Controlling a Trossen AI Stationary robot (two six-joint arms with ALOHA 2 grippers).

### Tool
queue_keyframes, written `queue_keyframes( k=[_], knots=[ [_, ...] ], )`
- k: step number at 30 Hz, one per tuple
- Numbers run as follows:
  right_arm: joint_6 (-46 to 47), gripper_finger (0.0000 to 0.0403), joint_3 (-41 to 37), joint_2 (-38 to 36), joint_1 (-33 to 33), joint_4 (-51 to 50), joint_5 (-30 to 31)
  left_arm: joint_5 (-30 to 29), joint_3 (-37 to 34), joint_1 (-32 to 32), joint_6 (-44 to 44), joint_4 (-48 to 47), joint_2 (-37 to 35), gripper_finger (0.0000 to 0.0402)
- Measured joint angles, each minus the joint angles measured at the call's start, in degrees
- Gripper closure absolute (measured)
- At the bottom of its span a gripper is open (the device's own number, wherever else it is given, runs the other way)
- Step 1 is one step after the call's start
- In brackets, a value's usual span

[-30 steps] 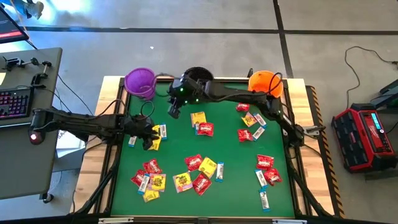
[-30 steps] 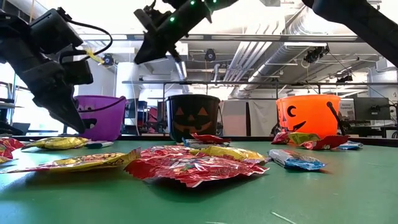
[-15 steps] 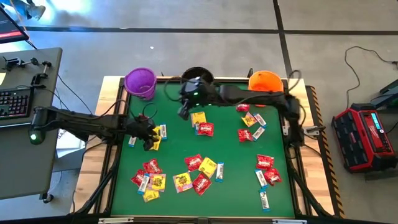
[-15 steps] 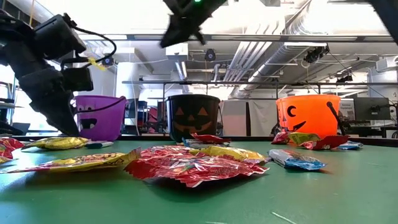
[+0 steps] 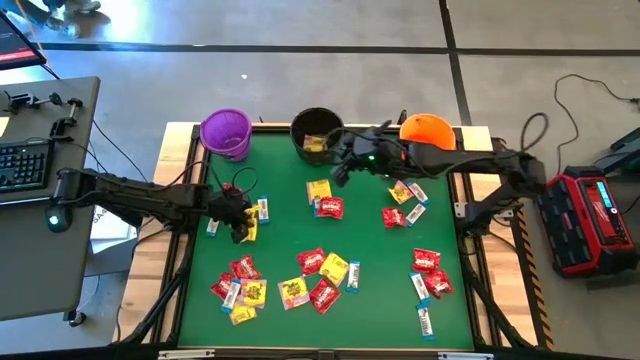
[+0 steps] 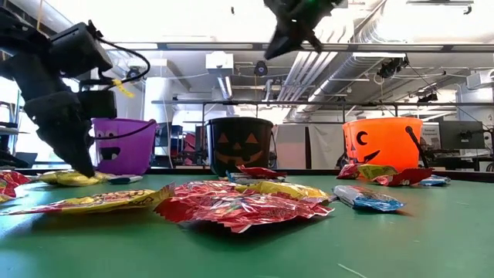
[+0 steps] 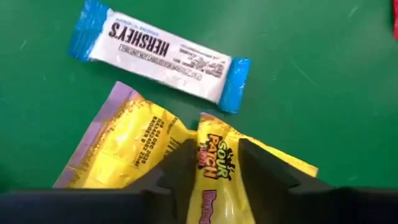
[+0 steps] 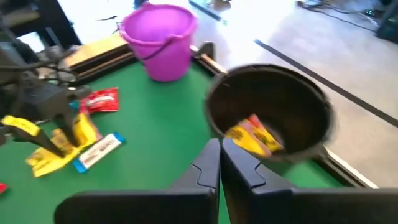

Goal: Sort candy by brand, put in halloween buckets
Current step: Put the yellow candy pack into the black bucket

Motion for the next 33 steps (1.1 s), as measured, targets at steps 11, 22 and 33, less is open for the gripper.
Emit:
queue_keyframes(
  k=[11, 22, 33],
  knots=[
    [2.9, 0.0403, -7.8, -6.3, 1.1, 0.0, 3.0, 0.0, 5.2, 0.0, -0.2, -3.8, 0.0, 0.0398],
    [0.4, 0.0402, -8.0, -6.3, 3.2, -4.9, -8.4, 7.0, 6.3, -1.3, -2.2, -3.3, 1.5, 0.0316],
    [5.6, 0.0402, -8.0, -5.9, 8.7, -8.7, -13.5, -1.8, 6.3, -3.2, -2.3, -2.2, 8.2, 0.0194]
  ],
)
